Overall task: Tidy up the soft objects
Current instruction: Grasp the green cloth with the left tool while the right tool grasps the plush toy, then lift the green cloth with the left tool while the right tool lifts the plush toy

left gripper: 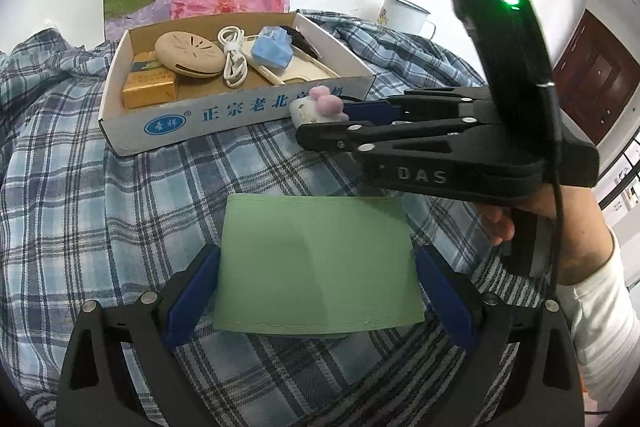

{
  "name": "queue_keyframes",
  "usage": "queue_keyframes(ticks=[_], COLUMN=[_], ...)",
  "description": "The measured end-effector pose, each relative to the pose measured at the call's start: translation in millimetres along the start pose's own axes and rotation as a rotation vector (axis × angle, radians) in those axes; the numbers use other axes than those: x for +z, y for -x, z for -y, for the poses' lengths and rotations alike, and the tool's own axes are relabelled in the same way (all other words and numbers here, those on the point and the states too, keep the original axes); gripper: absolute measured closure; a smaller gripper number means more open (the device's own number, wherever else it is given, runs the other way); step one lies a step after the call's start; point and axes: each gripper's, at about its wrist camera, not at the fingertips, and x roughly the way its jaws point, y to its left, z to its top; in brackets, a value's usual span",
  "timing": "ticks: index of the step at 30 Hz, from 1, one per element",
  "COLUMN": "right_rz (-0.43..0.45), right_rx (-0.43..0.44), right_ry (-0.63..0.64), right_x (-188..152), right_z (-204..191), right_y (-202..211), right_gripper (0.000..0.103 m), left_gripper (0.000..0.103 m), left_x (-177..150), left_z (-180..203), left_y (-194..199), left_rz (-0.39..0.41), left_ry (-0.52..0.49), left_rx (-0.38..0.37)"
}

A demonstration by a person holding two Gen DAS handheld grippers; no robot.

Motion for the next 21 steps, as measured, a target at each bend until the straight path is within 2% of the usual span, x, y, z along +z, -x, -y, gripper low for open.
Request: queue_keyframes(ticks=[11,21], right_rz=[0.109,0.223], right_rx=[-0.001,0.000], right_ry=[-0.002,0.027], right_x=[5.6,8.8], right_z=[-1.4,-12.9], right_y=[46.5,100.6], right_gripper=[0.070,0.070], left_gripper=[0.005,0.005], left_x=[9.1,23.3], left_z=[-0.3,5.8], left_y=[21.3,64.8], left_rz=[0.055,0.165], left_ry=[0.006,0.002], left_rx=[0.029,0.081])
